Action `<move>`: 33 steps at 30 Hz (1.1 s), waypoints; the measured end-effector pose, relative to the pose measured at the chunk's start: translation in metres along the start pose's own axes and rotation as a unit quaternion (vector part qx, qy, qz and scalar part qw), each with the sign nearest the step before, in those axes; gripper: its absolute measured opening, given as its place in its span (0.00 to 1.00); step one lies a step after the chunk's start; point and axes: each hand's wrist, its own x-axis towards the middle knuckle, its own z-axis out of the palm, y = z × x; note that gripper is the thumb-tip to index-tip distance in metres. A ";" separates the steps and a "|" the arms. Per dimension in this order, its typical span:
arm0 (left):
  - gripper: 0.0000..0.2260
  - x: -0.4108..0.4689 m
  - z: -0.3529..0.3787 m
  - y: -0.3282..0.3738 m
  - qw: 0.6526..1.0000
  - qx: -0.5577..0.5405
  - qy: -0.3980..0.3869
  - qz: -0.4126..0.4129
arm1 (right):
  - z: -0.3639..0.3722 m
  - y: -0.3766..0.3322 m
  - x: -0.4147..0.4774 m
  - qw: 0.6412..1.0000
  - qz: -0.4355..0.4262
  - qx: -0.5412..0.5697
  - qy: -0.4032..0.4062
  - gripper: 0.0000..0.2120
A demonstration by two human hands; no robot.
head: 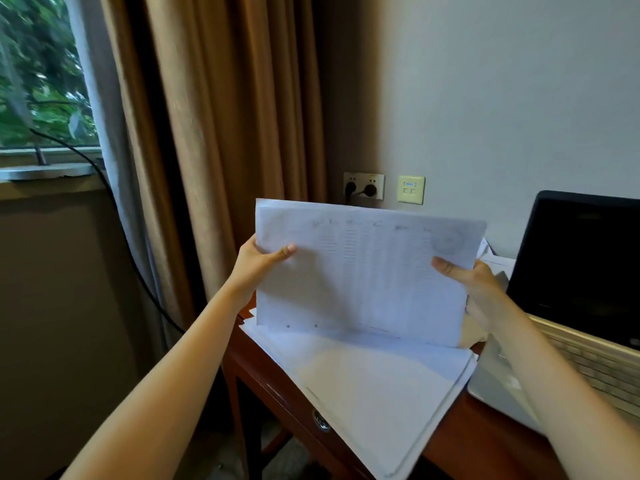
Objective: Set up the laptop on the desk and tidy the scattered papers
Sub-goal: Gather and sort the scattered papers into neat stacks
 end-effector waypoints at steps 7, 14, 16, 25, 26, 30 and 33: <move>0.22 0.004 0.011 -0.021 0.988 0.109 0.022 -0.103 | 0.009 0.014 -0.015 0.989 0.004 -0.059 0.133 0.08; 0.06 0.007 0.006 -0.027 0.955 0.274 0.010 -0.112 | 0.020 0.025 -0.025 0.978 0.114 0.030 0.174 0.11; 0.08 0.009 0.008 -0.026 0.939 0.321 0.009 -0.119 | 0.019 0.024 -0.026 0.972 0.156 0.051 0.171 0.07; 0.15 -0.006 0.020 -0.060 0.838 0.519 -0.064 -0.155 | 0.027 0.038 -0.062 0.945 0.203 -0.255 0.013 0.09; 0.15 -0.011 0.022 -0.065 0.824 0.541 -0.057 -0.157 | 0.028 0.037 -0.066 0.927 0.196 -0.320 -0.006 0.11; 0.17 -0.021 0.023 -0.075 0.789 0.589 -0.057 -0.166 | 0.028 0.033 -0.081 0.880 0.224 -0.417 -0.047 0.14; 0.17 -0.024 0.023 -0.076 0.785 0.597 -0.059 -0.156 | 0.026 0.036 -0.089 0.880 0.213 -0.422 -0.042 0.16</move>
